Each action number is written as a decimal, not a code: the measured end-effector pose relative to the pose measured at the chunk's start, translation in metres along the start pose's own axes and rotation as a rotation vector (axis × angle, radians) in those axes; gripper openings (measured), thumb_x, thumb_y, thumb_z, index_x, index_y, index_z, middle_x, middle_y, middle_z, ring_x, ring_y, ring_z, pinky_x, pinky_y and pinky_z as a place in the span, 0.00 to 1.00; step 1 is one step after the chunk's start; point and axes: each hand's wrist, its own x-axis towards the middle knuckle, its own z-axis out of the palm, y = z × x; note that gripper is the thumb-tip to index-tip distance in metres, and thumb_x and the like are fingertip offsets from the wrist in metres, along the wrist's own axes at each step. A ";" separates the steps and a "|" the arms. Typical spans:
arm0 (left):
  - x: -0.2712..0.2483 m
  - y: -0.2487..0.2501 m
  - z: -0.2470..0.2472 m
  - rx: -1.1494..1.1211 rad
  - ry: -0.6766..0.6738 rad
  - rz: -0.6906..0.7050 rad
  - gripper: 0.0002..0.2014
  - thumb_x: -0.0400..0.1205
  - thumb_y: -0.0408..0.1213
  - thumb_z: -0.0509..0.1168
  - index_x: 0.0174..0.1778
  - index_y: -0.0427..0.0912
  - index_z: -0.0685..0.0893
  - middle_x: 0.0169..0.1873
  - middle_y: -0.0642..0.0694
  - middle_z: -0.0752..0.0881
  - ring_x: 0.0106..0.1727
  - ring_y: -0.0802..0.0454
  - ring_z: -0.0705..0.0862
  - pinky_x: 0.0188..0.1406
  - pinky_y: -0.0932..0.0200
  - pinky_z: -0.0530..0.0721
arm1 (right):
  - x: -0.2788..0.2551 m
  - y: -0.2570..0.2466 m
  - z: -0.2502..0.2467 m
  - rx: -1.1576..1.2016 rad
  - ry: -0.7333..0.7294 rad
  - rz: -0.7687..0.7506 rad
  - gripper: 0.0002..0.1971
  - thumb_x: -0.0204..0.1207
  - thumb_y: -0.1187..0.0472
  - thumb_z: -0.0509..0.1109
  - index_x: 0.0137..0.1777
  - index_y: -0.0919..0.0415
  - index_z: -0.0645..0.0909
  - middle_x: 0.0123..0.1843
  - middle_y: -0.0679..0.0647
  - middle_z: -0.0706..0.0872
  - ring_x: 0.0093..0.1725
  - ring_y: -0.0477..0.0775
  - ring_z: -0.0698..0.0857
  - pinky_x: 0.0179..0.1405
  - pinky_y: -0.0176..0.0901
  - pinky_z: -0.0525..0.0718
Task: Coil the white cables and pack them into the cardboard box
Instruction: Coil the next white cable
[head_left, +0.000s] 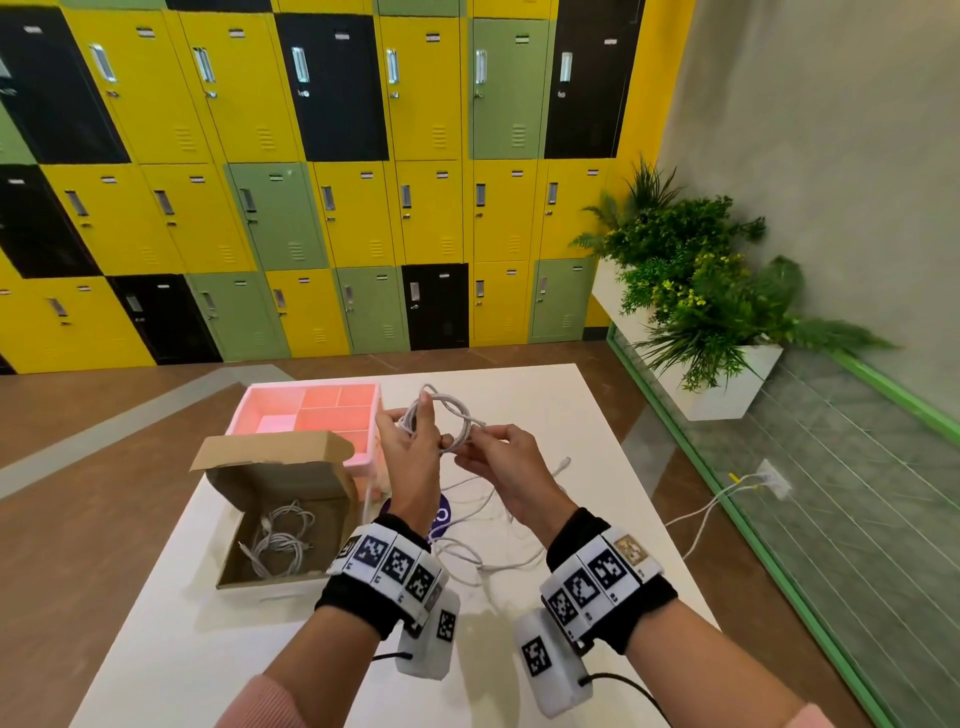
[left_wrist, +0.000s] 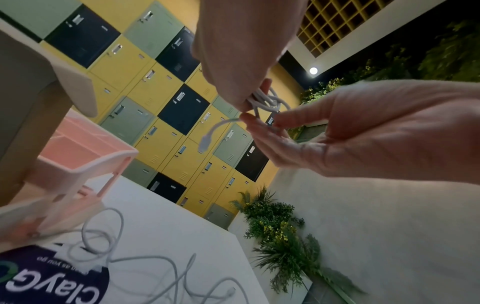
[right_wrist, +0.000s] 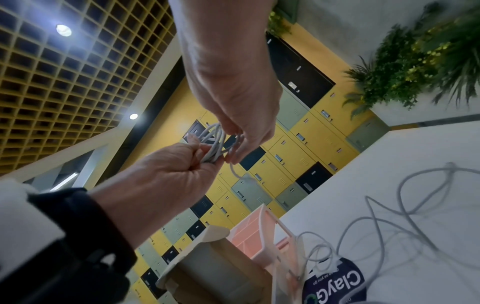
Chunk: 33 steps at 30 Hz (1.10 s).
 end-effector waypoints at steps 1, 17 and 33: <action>0.000 -0.002 -0.001 0.005 0.001 -0.019 0.12 0.85 0.46 0.62 0.48 0.44 0.67 0.31 0.45 0.74 0.27 0.55 0.76 0.31 0.58 0.80 | -0.001 -0.002 0.001 0.028 -0.016 0.000 0.04 0.80 0.69 0.65 0.52 0.67 0.73 0.47 0.68 0.89 0.42 0.55 0.89 0.48 0.42 0.88; -0.006 -0.014 -0.003 0.132 -0.083 -0.092 0.16 0.85 0.49 0.60 0.49 0.38 0.71 0.40 0.37 0.80 0.39 0.49 0.82 0.39 0.57 0.82 | 0.006 0.002 -0.009 -0.032 0.121 -0.166 0.16 0.72 0.72 0.74 0.46 0.58 0.69 0.40 0.59 0.88 0.39 0.55 0.87 0.47 0.45 0.84; 0.007 -0.011 -0.022 0.205 -0.213 -0.119 0.12 0.85 0.36 0.62 0.63 0.37 0.76 0.45 0.41 0.83 0.38 0.54 0.83 0.39 0.60 0.82 | 0.010 0.003 -0.013 -0.099 -0.128 0.102 0.06 0.84 0.59 0.62 0.45 0.52 0.73 0.35 0.47 0.77 0.37 0.44 0.71 0.41 0.43 0.66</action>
